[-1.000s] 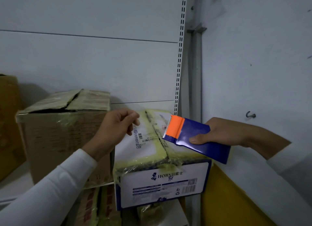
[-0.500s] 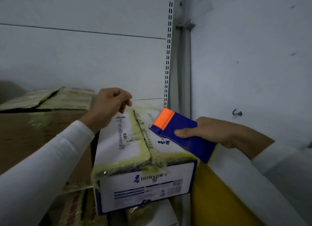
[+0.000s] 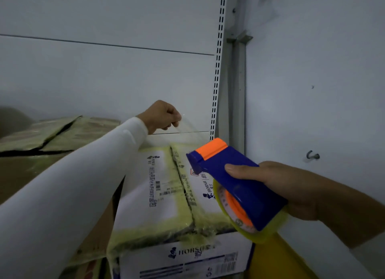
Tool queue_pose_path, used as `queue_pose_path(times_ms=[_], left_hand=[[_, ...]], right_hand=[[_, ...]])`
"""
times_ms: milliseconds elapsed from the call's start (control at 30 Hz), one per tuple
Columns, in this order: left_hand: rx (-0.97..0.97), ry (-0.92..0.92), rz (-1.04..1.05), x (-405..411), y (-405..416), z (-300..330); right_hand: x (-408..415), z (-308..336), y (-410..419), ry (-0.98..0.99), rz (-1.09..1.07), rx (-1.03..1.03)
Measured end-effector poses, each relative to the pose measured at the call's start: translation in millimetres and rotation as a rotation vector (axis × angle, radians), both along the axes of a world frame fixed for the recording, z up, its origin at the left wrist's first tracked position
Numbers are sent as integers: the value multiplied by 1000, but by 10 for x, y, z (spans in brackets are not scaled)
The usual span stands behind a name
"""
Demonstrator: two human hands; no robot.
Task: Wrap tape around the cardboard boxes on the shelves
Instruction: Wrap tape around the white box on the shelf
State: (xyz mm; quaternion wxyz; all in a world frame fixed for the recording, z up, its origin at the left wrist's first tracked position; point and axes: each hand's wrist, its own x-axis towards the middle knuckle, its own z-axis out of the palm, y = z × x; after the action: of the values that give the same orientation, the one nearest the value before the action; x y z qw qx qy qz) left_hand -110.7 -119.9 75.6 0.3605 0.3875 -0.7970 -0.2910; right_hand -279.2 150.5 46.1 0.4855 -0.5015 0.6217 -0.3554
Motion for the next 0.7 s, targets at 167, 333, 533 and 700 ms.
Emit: queue_pose_path(times_ms=[167,333,533,700], left_hand=[[-30,-193,52,-68,-482,35],[-90,-414,185,-164,-890,-210],[66,-177,108,-3,-1006,-650],[174,-77,47,364,-1069,-722]], right_hand=[[288,144,-432,-90,-84,25],[398,33,-805,-144,-99,103],[138,-41,-913,-197,-120,166],[138,-70,-1031,-111,-41,179]])
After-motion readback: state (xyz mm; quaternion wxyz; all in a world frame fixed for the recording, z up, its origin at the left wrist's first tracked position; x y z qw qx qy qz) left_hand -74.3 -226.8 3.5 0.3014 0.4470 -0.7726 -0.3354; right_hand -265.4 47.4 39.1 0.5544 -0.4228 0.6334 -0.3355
